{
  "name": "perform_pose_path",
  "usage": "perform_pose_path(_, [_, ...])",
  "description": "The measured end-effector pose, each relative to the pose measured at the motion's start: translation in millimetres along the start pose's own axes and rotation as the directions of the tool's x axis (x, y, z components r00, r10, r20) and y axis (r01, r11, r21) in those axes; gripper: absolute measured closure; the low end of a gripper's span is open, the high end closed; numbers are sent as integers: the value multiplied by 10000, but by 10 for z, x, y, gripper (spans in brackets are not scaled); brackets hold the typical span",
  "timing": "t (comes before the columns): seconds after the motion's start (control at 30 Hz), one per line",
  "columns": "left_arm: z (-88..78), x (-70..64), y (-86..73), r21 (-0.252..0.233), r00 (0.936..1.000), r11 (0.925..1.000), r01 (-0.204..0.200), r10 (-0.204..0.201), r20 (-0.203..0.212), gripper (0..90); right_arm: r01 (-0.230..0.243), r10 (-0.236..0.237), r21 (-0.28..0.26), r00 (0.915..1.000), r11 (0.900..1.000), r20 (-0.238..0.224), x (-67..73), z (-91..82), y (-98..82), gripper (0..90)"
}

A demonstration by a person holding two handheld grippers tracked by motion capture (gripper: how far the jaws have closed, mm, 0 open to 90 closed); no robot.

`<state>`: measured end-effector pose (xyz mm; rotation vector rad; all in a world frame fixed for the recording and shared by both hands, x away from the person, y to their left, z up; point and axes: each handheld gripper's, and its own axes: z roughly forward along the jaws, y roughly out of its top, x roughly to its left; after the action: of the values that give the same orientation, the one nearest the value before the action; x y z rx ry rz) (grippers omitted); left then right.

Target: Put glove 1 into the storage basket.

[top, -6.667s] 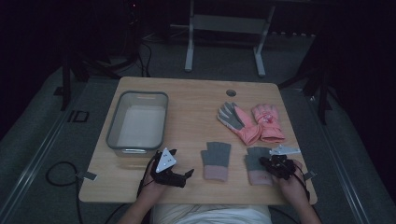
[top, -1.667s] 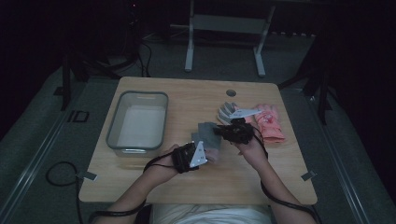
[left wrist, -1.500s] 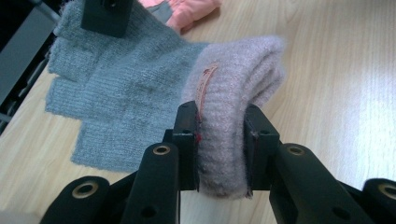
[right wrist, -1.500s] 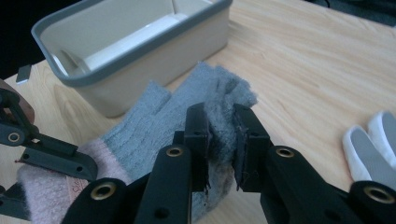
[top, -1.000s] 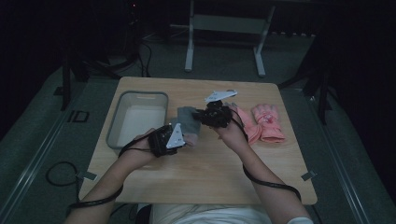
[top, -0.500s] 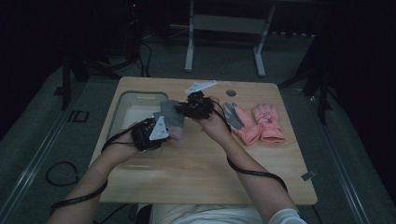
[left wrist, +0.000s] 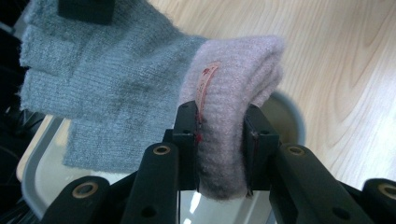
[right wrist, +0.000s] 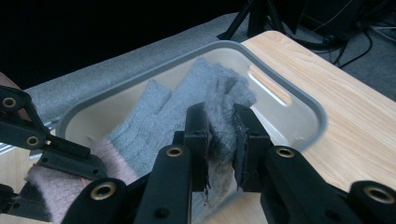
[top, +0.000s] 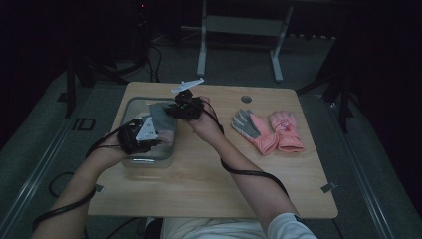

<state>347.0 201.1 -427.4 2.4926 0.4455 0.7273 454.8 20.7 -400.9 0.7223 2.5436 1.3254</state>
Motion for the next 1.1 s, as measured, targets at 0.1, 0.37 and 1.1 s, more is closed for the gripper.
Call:
perform_pose_path(0.1, [19, 27, -89, 253, 10000, 9997, 26, -26, 16, 706, 17, -16, 102, 9999, 9999, -108, 55, 128, 37, 779])
perform_pose_path(0.37, [131, 159, -275, 418, 9987, 9983, 395, -407, 297, 705, -198, 197, 59, 9998, 9998, 71, 68, 402, 23, 779])
perform_pose_path(1.1, [736, 340, -391, 2088, 9727, 9774, -320, -176, 2313, 683, -992, 918, 1005, 9929, 9900, 755, -119, 783, -358, 618])
